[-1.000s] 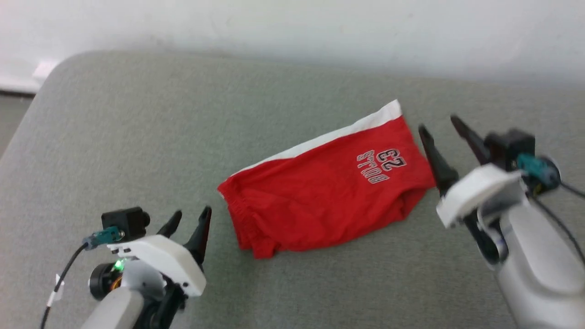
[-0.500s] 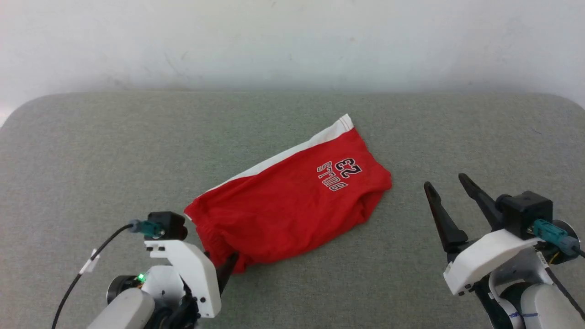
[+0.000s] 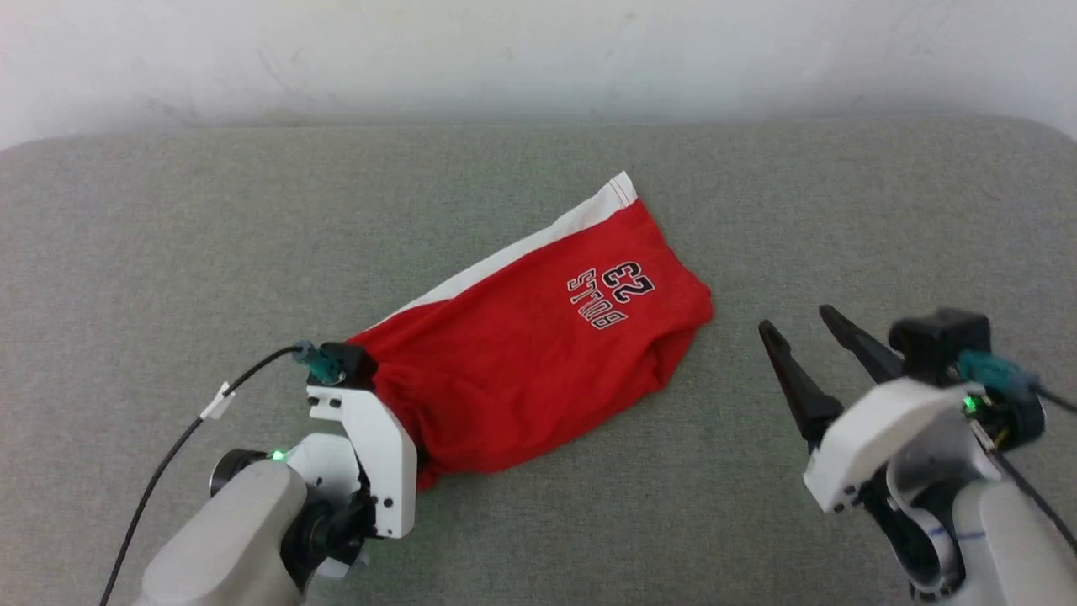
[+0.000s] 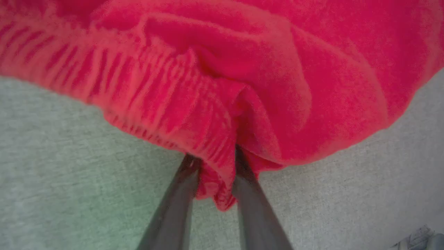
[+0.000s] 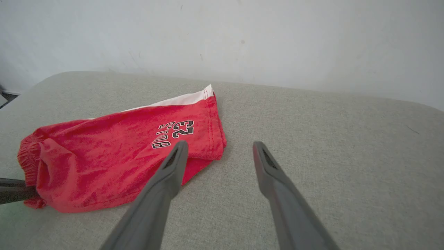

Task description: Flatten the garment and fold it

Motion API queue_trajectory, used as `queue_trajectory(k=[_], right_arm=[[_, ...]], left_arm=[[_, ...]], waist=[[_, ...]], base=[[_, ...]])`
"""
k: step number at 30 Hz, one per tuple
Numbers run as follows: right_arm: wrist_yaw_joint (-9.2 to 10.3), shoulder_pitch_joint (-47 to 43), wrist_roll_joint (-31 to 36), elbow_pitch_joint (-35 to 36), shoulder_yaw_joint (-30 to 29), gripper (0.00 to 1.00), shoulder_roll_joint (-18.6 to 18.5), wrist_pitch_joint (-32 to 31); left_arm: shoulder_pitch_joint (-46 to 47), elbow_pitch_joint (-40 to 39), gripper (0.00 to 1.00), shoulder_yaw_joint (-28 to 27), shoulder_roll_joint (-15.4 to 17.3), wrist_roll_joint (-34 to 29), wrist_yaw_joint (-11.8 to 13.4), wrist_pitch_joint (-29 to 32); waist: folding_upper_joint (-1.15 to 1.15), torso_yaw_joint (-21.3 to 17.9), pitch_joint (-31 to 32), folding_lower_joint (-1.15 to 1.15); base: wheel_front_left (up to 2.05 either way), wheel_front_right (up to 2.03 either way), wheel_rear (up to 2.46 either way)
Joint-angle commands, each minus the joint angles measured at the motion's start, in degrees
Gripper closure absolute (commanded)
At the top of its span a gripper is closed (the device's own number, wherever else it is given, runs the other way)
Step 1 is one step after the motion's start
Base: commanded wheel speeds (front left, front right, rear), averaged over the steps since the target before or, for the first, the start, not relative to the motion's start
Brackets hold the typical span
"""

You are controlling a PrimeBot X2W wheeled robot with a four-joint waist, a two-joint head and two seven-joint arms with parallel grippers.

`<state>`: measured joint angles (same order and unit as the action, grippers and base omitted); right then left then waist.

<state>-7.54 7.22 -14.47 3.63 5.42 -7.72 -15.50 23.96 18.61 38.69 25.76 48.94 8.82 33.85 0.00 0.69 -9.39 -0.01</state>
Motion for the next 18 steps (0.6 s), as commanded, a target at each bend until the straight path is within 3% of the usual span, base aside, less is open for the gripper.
queue_trajectory(k=[1,10,18], right_arm=[[0.05,3.00,-1.49,-2.33,0.71,0.00,-0.94,-1.49],[0.05,19.24,-8.24,-21.27,4.87,0.00,-3.67,-13.85],[0.05,31.29,-10.77,-39.37,7.71,0.00,-3.92,-19.20]], left_arm=[[-2.55,2.94,1.00,2.99,-2.34,0.81,-1.40,2.31],[-1.44,-0.62,1.00,2.36,-2.30,-0.04,-2.51,-1.38],[1.67,-6.92,1.00,2.35,-2.76,-2.50,-2.94,-4.65]], waist=[[0.00,-0.28,-0.74,0.01],[0.00,3.63,-2.77,0.01],[0.00,8.94,-5.90,0.01]], base=[[0.00,0.00,0.00],[0.00,0.00,0.00],[0.00,0.00,0.00]])
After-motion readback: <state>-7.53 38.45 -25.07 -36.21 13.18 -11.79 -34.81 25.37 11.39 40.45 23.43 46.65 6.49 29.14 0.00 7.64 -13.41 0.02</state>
